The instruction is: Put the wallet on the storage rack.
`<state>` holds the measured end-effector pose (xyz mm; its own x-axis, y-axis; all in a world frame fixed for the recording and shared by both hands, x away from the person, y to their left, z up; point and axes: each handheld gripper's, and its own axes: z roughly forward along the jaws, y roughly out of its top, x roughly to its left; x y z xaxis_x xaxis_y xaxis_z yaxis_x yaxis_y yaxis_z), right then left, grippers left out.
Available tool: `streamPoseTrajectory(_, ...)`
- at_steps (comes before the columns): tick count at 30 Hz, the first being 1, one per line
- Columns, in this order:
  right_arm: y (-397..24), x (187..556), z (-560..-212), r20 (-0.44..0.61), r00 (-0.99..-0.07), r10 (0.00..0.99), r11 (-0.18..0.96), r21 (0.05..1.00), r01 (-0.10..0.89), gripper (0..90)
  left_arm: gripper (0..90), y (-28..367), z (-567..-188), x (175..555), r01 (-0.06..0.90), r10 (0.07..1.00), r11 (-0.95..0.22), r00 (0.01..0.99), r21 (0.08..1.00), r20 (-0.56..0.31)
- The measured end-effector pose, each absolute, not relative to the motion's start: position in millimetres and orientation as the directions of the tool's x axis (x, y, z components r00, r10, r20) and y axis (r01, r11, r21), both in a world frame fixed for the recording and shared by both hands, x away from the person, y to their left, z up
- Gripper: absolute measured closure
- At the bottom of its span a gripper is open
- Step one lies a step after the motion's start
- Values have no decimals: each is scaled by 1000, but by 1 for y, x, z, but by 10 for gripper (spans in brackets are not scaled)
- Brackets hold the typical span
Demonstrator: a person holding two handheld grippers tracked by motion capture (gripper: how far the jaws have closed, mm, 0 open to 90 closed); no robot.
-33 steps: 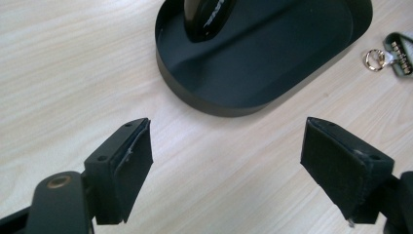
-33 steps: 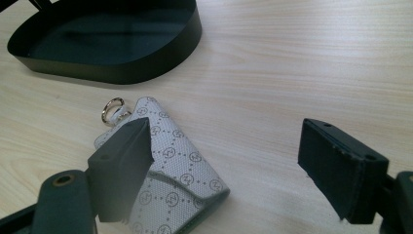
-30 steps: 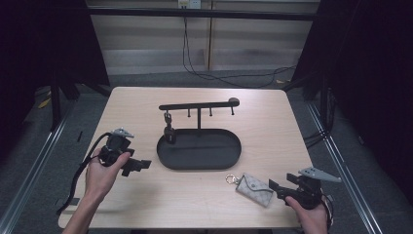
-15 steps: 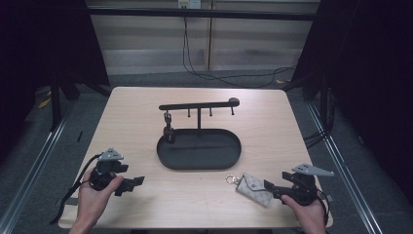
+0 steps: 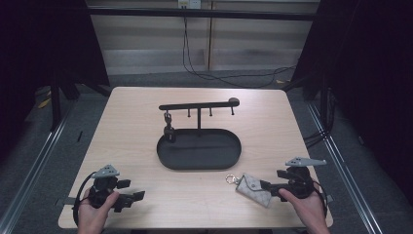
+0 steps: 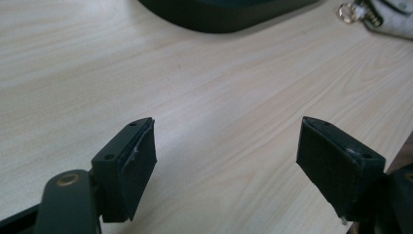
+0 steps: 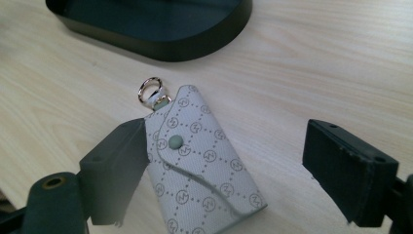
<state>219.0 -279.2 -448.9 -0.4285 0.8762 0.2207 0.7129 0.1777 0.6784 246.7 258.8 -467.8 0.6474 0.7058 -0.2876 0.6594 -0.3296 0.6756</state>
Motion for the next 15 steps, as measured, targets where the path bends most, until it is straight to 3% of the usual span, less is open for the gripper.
streamPoseTrajectory(6,-275,226,-445,227,-465,856,240,623,744,217,222,255,-466,244,627,701,-357,670,692,-246)
streamPoseTrajectory(15,-262,240,-442,221,-523,823,343,542,768,246,222,260,-465,244,617,695,-342,674,709,-252)
